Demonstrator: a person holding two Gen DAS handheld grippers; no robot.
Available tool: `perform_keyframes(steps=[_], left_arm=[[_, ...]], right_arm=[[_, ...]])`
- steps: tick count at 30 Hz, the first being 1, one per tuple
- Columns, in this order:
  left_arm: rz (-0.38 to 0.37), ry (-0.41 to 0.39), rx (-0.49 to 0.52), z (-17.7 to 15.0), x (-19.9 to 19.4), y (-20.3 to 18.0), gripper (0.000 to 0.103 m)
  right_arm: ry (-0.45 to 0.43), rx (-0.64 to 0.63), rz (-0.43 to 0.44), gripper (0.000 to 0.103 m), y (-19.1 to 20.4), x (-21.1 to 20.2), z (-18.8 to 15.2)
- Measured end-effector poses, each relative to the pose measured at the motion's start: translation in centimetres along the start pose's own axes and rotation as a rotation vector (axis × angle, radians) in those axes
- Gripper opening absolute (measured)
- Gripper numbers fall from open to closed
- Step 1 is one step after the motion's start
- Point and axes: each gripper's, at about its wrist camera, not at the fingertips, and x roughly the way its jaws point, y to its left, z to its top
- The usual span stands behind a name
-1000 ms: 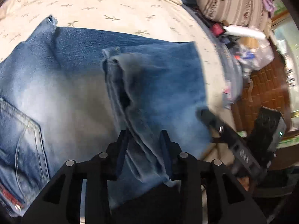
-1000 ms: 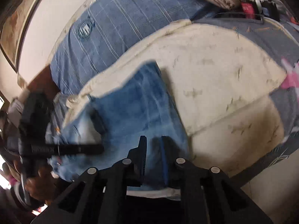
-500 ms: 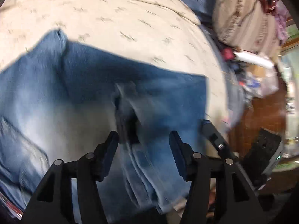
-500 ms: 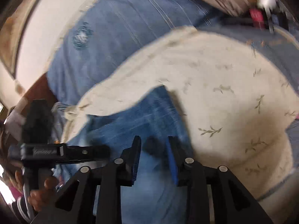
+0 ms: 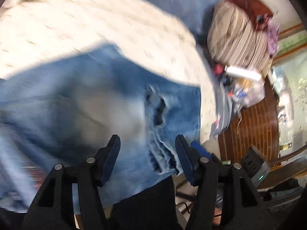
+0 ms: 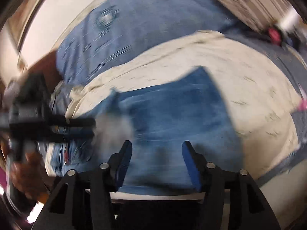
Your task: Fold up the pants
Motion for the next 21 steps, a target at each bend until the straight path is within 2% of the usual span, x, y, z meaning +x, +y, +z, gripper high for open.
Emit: perform_keyframes(steps=[2,4,6,9,10,13,15,20,21], left_arm=[[-0.017,-0.061,-0.046,0.4,-3.4,3.1,0.06],[-0.023,-0.124,-0.112,0.6,-6.2,6.5,0.065],[-0.018,-0.186,-0.215,0.4,-9.3,11.0,0.068],[-0.043,-0.216,-0.353,-0.3,-10.6,15.7,0.069],[-0.06,-0.216,-0.404,-0.6,-11.0,17.9,0.069],[-0.1,-0.18,-0.5,-1.2,-9.7,21.3,0.069],[-0.124,-0.148,-0.535,-1.5,-8.1,22.3,0.069],[-0.134,-0.054,-0.544,-1.2,-5.0,23.3,0.069],[-0.12,-0.047,-0.528,-0.9,-4.5,23.0,0.073]], right_arm=[[0.034,-0.078,0.03,0.058,3.5,1.2,-0.4],[0.065,-0.178,0.062,0.058,7.4,2.1,-1.0],[0.09,-0.299,0.087,0.058,11.6,2.7,-1.9],[0.099,-0.476,0.112,0.063,16.6,2.9,-3.8],[0.089,-0.546,0.109,0.065,18.5,3.1,-4.5],[0.067,-0.721,0.091,0.073,23.1,3.9,-6.5],[0.072,-0.802,0.073,0.074,25.0,5.0,-7.6],[0.104,-0.925,-0.022,0.074,27.2,8.9,-9.9],[0.105,-0.944,-0.044,0.074,27.5,9.6,-10.3]])
